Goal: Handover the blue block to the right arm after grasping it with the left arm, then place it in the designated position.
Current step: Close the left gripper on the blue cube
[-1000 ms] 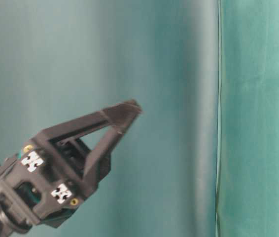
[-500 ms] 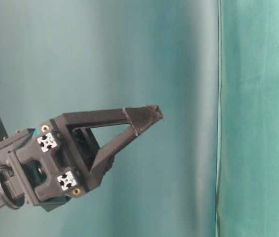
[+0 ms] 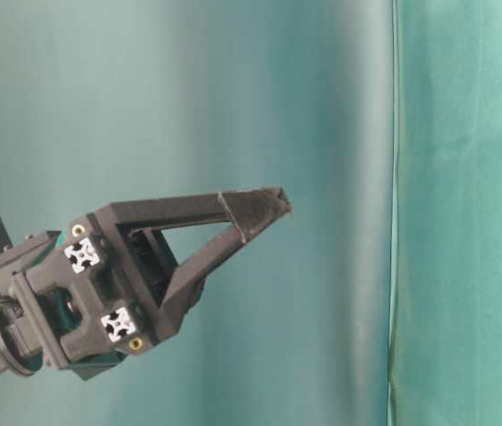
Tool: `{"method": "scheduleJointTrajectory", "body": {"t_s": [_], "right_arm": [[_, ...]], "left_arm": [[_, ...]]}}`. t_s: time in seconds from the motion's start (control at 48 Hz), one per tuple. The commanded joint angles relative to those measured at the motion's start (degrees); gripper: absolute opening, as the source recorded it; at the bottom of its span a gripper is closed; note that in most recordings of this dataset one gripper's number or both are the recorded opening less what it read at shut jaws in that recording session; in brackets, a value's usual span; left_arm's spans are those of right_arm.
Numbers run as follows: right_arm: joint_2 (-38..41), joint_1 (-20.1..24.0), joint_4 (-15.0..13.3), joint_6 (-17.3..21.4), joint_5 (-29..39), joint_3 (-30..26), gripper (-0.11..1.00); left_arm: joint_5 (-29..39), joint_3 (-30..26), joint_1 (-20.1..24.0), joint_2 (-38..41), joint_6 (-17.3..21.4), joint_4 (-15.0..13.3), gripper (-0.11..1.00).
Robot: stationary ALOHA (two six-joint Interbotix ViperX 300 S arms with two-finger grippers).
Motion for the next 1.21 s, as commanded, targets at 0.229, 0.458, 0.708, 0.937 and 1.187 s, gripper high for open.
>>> {"method": "scheduleJointTrajectory", "body": {"t_s": [0.229,0.458,0.708,0.937,1.187], "right_arm": [[0.26,0.09,-0.09,0.0,-0.18,-1.23,0.93],[0.26,0.09,-0.09,0.0,-0.18,-1.14,0.93],[0.26,0.09,-0.09,0.0,-0.18,-1.14,0.93],[0.44,0.09,-0.09,0.0,-0.18,-1.14,0.93],[0.7,0.09,-0.09,-0.09,-0.18,-1.14,0.93]], "left_arm": [[-0.53,-1.23,-0.18,-0.79,-0.09,0.18,1.0],[-1.14,-0.35,-0.18,-0.79,-0.18,0.18,1.0],[-4.75,2.55,-0.62,-0.26,-0.18,0.18,1.0],[-9.49,5.8,-0.97,1.67,-0.18,0.18,1.0],[-13.45,7.56,-0.97,5.45,-0.26,0.18,1.0]]}}
